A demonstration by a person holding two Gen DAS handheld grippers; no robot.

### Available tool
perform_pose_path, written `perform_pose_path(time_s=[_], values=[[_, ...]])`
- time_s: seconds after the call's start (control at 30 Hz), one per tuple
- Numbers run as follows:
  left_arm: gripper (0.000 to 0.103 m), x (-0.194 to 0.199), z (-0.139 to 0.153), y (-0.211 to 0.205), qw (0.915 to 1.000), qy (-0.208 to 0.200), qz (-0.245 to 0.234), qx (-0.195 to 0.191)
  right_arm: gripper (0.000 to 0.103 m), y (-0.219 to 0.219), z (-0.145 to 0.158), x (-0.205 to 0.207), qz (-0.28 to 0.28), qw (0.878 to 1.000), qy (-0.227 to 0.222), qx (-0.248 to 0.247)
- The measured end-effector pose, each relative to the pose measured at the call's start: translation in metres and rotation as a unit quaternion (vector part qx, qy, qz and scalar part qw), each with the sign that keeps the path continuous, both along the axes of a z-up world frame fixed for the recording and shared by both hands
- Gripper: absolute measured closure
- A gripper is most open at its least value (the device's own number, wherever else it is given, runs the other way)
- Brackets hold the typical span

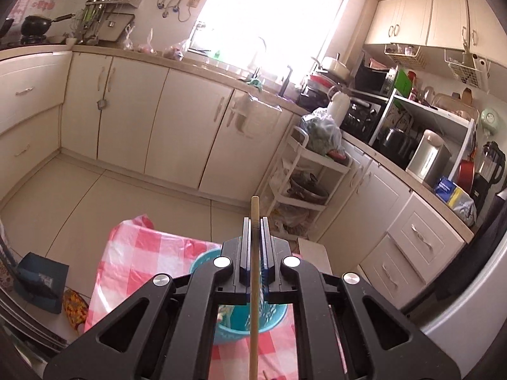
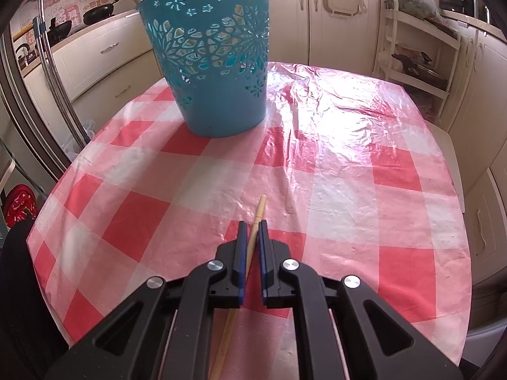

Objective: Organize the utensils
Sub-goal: 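Carry the chopstick over the teal basket with the left tool and open it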

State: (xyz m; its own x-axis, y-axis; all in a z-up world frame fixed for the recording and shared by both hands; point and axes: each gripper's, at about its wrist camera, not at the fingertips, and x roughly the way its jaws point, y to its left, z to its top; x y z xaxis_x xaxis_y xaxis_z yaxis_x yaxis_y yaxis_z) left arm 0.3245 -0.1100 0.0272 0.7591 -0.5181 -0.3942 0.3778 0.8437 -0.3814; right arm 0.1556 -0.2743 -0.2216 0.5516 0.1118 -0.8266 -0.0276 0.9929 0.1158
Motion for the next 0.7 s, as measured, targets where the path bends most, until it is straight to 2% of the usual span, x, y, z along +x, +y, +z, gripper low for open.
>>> perform_pose_path(time_s=[0.17,0.3,0.5,0.7], values=[[0.098,0.023,0.012,-0.017,0.9982,-0.043,0.040,-0.013,0.095,0.000,0.000,0.000,0.001,1.000,0.000,-0.001],[0.098,0.040,0.009,-0.034,0.9960,-0.065,0.061,0.002,0.095,0.000,0.000,0.001,0.001,1.000,0.001,0.003],[0.098,0.051,-0.015,-0.046,0.9969,-0.051,0.054,0.024,0.095,0.001,0.000,0.002,0.000,1.000,0.001,0.008],[0.098,0.043,-0.041,-0.046,0.9970,-0.025,0.041,0.061,0.095,0.001,0.000,0.002,0.000,1.000,0.001,0.008]])
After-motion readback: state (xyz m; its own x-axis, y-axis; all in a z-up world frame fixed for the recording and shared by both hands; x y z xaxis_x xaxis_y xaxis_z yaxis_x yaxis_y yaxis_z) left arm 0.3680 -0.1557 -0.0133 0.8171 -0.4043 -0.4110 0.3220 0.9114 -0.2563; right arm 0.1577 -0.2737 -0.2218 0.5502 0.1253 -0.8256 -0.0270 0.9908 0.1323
